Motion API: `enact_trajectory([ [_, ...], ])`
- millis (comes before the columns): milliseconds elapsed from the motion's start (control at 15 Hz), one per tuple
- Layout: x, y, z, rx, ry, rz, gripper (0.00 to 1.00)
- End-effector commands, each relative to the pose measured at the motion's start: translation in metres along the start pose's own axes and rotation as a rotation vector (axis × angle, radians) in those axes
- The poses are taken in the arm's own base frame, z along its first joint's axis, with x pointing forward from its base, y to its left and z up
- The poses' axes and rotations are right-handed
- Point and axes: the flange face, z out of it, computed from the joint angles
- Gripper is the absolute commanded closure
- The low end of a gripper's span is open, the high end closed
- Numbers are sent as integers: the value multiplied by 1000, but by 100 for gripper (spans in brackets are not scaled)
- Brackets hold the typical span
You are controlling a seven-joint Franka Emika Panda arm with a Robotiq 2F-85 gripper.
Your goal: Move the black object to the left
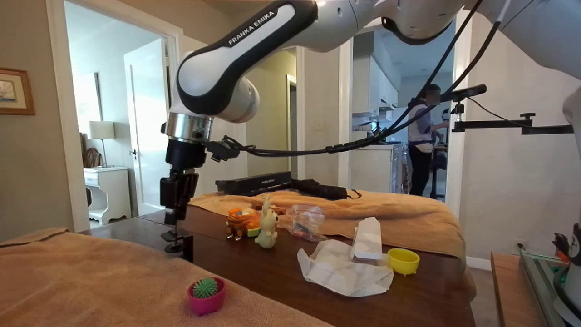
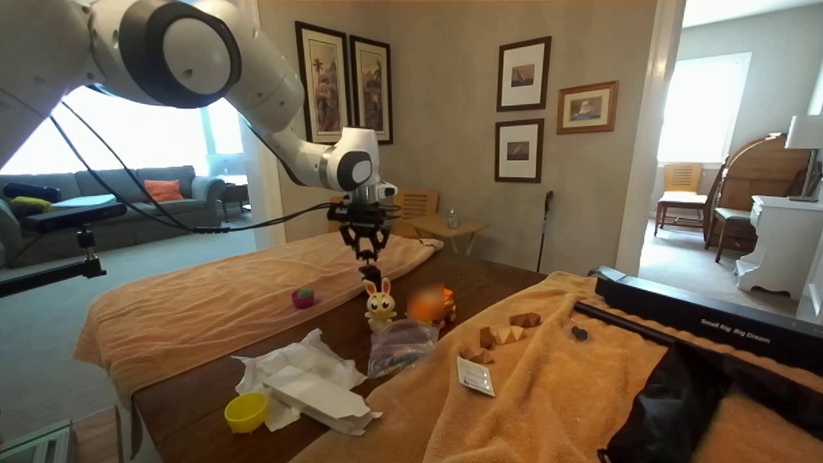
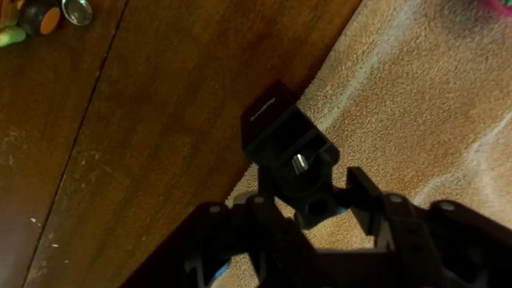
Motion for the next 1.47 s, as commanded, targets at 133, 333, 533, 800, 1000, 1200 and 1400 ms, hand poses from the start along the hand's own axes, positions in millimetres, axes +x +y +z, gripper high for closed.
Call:
enact_trajectory([
  [133, -3, -16, 4, -20, 28, 300, 76],
  [333, -3, -22, 4, -31, 26, 423, 76],
  [533, -4, -29, 4, -25, 27, 523, 76],
  [800, -6, -38, 0, 42, 12, 662, 76],
  [1000, -9, -43, -3, 98, 8, 761, 76],
  [1200, -12, -43, -5, 108, 9, 805, 76],
  [1400, -14, -44, -6, 107, 7, 822, 68],
])
